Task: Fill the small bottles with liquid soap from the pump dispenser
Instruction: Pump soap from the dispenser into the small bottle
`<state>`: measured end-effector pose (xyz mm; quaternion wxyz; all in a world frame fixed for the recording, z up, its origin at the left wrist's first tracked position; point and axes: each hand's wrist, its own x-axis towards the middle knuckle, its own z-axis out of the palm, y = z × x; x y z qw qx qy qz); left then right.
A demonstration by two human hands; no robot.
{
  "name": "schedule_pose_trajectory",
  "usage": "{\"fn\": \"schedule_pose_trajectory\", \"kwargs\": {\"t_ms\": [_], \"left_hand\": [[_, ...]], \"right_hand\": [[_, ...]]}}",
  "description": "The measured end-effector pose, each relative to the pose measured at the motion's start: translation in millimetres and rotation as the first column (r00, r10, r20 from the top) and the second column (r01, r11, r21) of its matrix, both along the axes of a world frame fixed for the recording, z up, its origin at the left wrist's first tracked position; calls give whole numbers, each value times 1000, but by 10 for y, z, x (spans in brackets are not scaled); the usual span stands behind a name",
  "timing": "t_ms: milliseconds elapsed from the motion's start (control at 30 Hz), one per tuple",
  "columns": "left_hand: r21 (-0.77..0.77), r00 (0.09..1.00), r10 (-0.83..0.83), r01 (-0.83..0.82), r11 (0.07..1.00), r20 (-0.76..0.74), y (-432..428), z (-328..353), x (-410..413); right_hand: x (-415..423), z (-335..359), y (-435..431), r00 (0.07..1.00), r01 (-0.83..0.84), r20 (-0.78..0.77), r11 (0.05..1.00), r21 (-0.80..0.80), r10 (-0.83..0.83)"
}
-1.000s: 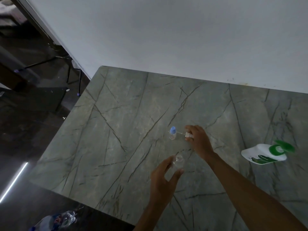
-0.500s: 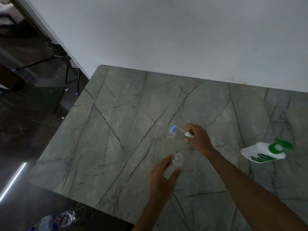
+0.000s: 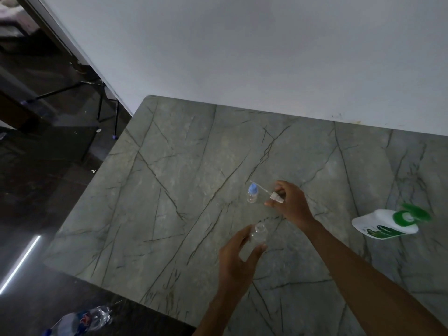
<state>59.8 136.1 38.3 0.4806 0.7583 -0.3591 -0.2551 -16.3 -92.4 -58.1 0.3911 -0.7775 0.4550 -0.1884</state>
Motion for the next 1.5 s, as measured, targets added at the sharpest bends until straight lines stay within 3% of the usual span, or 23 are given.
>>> {"fn": "schedule_pose_trajectory", "kwargs": {"t_ms": [167, 333, 467, 567, 667, 767, 867, 967, 1067, 1200, 1500], "left_hand": [[-31, 1000, 1, -1, 1000, 2, -17, 10, -6], [-49, 1000, -16, 15, 999, -5, -46, 3, -32], [-86, 999, -32, 31, 996, -9, -118, 27, -86], [-108, 997, -72, 70, 992, -8, -188, 41, -147], [-129, 994, -111, 109, 986, -9, -259, 79, -214], [-139, 991, -136, 133, 981, -14, -321, 103, -264], [-114, 988, -157, 156, 981, -2, -390, 92, -300], [-95, 984, -177, 177, 980, 6, -452, 75, -331], [-64, 981, -192, 194, 979, 41, -490, 92, -377], [-85, 979, -194, 199, 976, 58, -518, 129, -447], [-67, 983, -177, 179, 982, 42, -534, 117, -551]], "right_hand": [[-40, 27, 43, 1000, 26, -6, 1000, 7, -26], [-323, 238, 388, 978, 192, 91, 981, -23, -189], [-802, 351, 733, 910, 383, 206, 920, -82, -360], [-1272, 491, 918, 862, 503, 218, 826, -253, -458], [-1731, 669, 956, 778, 618, 223, 649, -443, -587], [-2127, 838, 786, 769, 600, 200, 578, -553, -607], [-2395, 914, 491, 855, 484, 115, 698, -528, -505], [-2477, 936, 299, 926, 367, 71, 846, -388, -370], [-2440, 972, 204, 958, 286, 93, 923, -258, -271], [-2388, 905, 149, 969, 240, 111, 951, -196, -222], [-2253, 853, 137, 948, 304, 150, 939, -163, -281]]}}
